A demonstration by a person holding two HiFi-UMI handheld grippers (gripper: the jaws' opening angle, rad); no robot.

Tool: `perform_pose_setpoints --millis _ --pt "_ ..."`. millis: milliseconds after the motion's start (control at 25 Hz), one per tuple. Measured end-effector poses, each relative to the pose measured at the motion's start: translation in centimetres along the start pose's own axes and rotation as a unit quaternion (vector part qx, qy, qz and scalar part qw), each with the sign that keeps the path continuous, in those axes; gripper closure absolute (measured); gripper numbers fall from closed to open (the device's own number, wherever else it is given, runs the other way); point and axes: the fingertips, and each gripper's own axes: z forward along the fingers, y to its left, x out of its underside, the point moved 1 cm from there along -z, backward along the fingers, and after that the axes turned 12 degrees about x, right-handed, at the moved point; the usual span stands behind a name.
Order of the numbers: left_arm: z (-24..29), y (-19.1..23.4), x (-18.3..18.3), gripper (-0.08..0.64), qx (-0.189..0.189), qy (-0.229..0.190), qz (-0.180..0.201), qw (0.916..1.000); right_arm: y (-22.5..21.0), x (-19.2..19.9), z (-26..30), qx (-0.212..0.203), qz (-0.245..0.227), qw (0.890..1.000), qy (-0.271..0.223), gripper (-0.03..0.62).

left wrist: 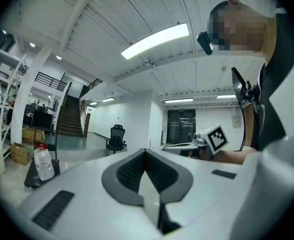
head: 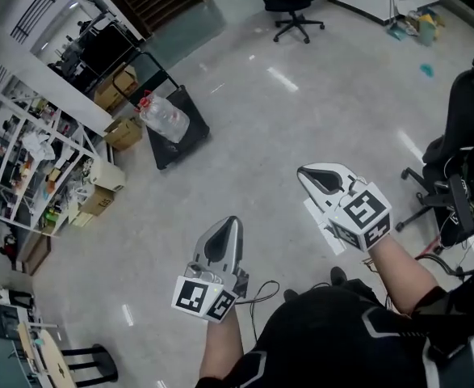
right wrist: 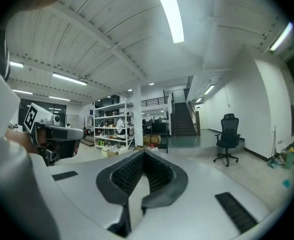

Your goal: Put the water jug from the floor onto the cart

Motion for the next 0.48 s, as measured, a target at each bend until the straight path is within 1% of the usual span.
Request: perform_pose_setpoints --millis 120,280,480 --pt "-1.7 0.1 -0.5 0.569 0.006 -0.012 0.009 0.9999 1.8 -0.4 -0.2 0.003 -0.008 1.000 -0.001 0.591" --pt "-4.1 0.9 -0.8 0.569 -0.002 -0.016 0.002 0.9999 4.5 -1.8 0.1 -0.008 -0.014 1.000 -0.009 0.591" --pt "-6.3 1.1 -1.3 0.569 -0.011 -0.022 0.003 0.9997 6.2 -2.1 0.0 -0.011 -0.012 1.000 -0.009 0.591"
